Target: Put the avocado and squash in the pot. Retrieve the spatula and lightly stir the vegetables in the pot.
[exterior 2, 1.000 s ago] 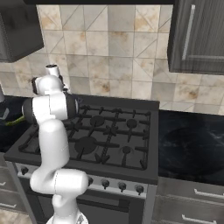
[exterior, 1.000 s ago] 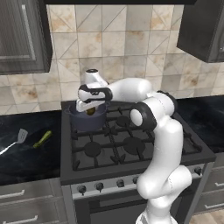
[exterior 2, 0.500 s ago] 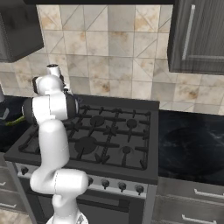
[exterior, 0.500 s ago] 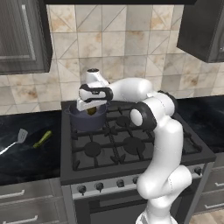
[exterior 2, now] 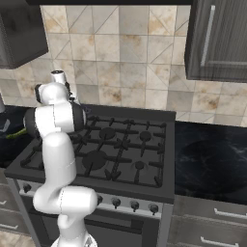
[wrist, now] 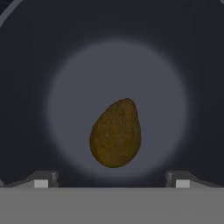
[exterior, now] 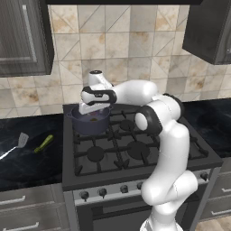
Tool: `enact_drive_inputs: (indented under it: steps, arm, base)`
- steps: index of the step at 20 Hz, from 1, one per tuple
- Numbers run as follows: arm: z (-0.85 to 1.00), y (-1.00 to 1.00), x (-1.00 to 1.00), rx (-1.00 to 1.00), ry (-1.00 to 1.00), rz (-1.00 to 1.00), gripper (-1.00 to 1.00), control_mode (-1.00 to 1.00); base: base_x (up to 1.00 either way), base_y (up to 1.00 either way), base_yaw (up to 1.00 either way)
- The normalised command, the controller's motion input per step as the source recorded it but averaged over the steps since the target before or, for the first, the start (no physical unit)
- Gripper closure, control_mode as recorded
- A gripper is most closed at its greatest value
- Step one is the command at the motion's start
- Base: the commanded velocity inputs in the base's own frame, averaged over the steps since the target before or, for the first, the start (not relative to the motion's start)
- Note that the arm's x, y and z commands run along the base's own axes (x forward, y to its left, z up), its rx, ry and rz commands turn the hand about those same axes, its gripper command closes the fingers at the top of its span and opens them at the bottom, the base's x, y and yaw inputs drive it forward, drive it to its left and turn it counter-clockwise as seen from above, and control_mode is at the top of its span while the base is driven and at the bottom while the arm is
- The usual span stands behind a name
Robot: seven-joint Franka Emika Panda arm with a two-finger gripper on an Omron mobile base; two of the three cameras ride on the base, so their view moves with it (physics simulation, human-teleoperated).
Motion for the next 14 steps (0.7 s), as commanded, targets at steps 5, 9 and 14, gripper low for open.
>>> enact_drive_inputs:
  steps: [5, 9, 14]
  arm:
    - [0.23, 0.01, -0.36, 0.00, -0.04, 0.00, -1.00, -1.00]
    - [0.24, 0.06, -0.92, 0.00, -0.09, 0.00, -1.00, -1.00]
    - [0.04, 0.09, -1.00, 0.02, -0.10, 0.00, -1.00, -1.00]
  base:
    - [0.00, 0.00, 0.00]
    - [0.00, 0.00, 0.00]
    - [0.00, 0.00, 0.00]
